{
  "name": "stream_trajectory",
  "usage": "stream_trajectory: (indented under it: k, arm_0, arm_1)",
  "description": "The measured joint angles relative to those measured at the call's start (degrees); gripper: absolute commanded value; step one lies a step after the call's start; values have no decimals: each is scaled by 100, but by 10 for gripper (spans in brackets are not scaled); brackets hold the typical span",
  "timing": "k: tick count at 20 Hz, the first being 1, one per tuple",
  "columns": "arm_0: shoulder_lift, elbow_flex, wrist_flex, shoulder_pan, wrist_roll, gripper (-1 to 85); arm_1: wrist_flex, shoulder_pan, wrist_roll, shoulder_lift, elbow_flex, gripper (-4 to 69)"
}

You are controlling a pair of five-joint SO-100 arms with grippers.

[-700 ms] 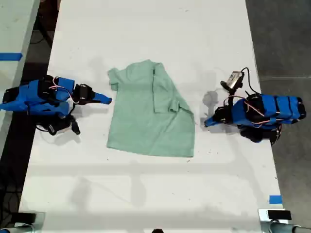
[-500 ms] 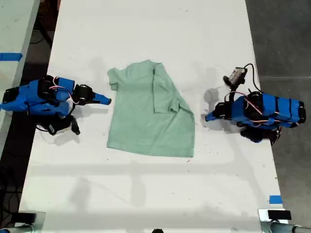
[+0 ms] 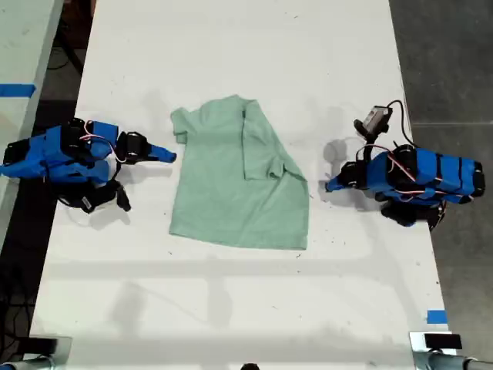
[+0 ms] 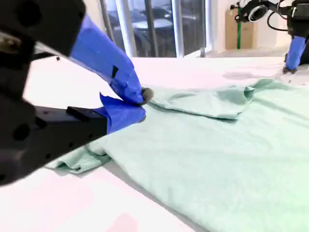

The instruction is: Fold t shirt

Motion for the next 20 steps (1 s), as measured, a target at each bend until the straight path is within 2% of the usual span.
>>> stream_trajectory:
  k: [4, 6, 7, 8, 11, 15, 16, 17, 18, 20]
  arm_0:
    - [-3814, -2188, -149, -1468, 1257, -1]
    - [-6003, -3296, -334, -2118, 1714, 118]
    - [-6776, -3542, -475, -2364, 1881, 206]
    - [-7251, -3814, -554, -2593, 2083, 243]
    - [-8323, -4500, -606, -3217, 2637, 260]
    - [-9369, -5238, -624, -3463, 2883, 267]
    - [-9633, -5370, -615, -3516, 2883, 259]
    - [-9861, -5484, -606, -3604, 2883, 217]
    - [-10143, -5616, -554, -3709, 2883, 20]
    - [-10934, -6196, -290, -3885, 2883, -2]
  arm_1:
    - [0, 0, 0, 0, 0, -18]
    - [0, 0, 0, 0, 0, -18]
    - [0, 0, 0, 0, 0, -18]
    - [0, 0, 0, 0, 0, -18]
    - [0, 0, 0, 0, 0, -18]
    - [0, 0, 0, 0, 0, -18]
    - [0, 0, 0, 0, 0, -18]
    - [0, 0, 0, 0, 0, -18]
    - [0, 0, 0, 0, 0, -18]
    - [0, 0, 0, 0, 0, -18]
